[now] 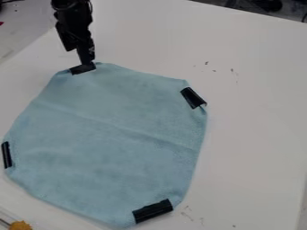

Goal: Unfold the cloth from bottom right to the top left

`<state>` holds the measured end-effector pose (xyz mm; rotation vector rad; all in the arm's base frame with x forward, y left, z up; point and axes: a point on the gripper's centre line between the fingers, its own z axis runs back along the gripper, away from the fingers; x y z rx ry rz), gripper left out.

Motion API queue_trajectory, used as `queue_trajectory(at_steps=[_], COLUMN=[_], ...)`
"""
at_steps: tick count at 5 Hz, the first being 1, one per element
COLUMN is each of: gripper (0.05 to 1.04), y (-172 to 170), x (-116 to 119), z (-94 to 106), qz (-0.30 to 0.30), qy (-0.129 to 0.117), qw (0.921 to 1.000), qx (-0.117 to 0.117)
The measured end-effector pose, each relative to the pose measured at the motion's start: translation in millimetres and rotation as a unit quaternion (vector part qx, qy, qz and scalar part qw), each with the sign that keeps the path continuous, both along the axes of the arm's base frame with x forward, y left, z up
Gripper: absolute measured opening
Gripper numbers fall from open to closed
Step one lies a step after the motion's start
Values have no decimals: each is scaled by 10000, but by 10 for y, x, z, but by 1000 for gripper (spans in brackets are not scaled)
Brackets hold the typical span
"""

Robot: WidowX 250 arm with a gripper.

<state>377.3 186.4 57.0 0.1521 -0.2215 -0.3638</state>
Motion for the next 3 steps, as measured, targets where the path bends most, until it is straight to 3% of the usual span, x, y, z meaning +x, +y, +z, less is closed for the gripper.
queue_trajectory(at_steps=[1, 3], gripper=[1002, 999], y=[-191, -531], x=[-84, -369], z=[219, 216], qz=[270, 725], qy=[34, 149], qw=[9996, 9962], qx=[26, -465])
